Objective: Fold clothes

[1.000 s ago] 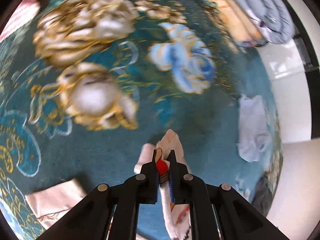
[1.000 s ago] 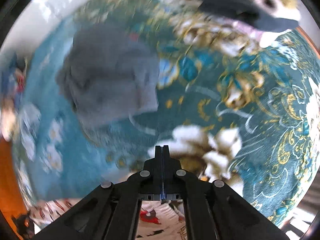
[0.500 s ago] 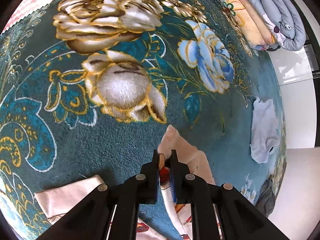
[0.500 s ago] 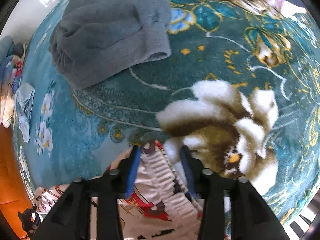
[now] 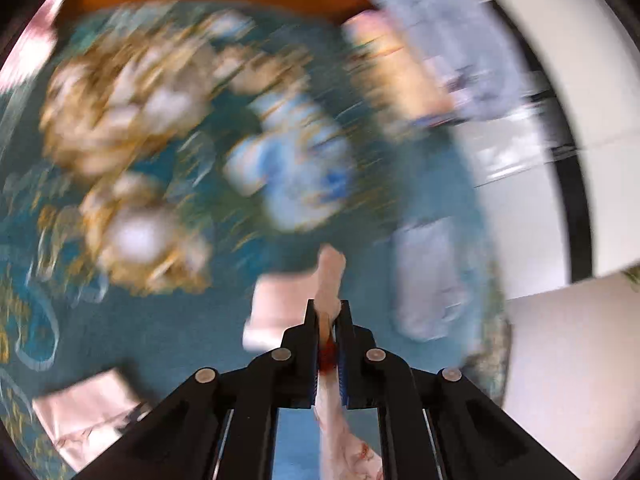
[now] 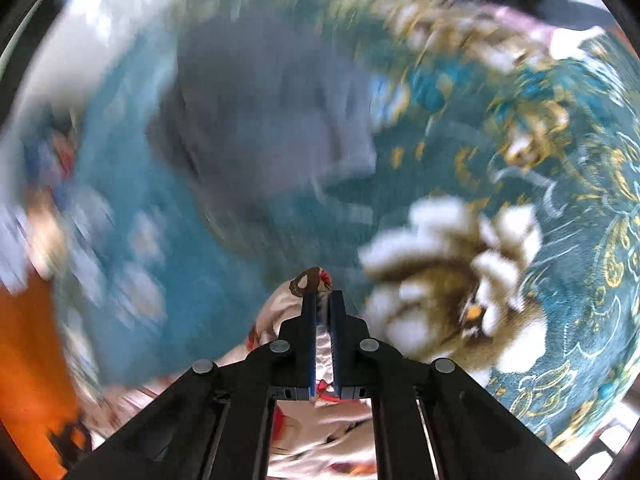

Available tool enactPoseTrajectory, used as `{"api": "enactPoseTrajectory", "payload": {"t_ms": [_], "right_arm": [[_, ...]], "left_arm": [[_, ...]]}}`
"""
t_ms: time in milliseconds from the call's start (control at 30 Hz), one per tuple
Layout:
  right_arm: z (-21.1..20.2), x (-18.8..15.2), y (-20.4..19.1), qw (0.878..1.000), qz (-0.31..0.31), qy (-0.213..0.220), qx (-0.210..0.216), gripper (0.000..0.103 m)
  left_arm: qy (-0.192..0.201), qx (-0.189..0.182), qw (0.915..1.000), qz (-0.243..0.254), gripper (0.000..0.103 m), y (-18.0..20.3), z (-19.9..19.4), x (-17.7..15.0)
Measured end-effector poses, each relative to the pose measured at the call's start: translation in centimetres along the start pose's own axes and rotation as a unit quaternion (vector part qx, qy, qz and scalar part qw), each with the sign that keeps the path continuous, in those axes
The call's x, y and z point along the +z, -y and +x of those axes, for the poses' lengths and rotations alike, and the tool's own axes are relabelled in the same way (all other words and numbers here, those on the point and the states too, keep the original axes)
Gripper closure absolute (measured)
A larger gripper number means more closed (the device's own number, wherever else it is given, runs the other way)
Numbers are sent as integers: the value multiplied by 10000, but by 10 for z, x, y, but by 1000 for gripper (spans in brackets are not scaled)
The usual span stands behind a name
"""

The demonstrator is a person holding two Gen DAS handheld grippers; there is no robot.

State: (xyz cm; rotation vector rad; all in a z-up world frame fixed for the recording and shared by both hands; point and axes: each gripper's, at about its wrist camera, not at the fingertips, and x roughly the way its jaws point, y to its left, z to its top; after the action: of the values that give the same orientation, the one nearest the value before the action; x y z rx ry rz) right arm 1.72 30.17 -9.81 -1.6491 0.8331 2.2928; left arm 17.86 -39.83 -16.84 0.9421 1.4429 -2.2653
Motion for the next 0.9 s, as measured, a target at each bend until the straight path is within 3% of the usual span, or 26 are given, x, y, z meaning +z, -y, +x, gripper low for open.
{"api": "enactPoseTrajectory", "payload": {"t_ms": [67,100,333,500,567,633,667,700,767,900], "right_arm": [[-26,9,3,9986,143,482,182,97],[-26,10,5,9984,157,529,144,97],[49,10,6,9992,29,-104,-397,97],[55,16,9,9984,65,-110,-542,97],[56,16,8,9980,-13,-141,-610,97],[53,14,6,9977,-49,-153,-651,96],[51,12,6,9976,-42,-144,-669,92],[47,11,8,9976,6,-107,-682,89],[34,7,13,9977,149,-7,-662,70],[2,-11,26,9978,291,72,-595,69]], "left_arm": [[89,89,9996,257,95,6,0,6],[16,196,9997,160,95,-1,8,7],[-658,1263,9885,-503,94,-64,82,-5],[-725,1207,9880,-635,94,-71,80,-2],[-906,1163,9869,-651,87,-70,74,0],[-933,1158,9862,-733,53,-71,63,3],[-926,1130,9863,-765,49,-72,56,6],[-897,1076,9872,-765,48,-72,51,9],[-853,1176,9874,-626,48,-74,29,11],[-878,1727,9805,-337,48,-91,-21,4]]}}
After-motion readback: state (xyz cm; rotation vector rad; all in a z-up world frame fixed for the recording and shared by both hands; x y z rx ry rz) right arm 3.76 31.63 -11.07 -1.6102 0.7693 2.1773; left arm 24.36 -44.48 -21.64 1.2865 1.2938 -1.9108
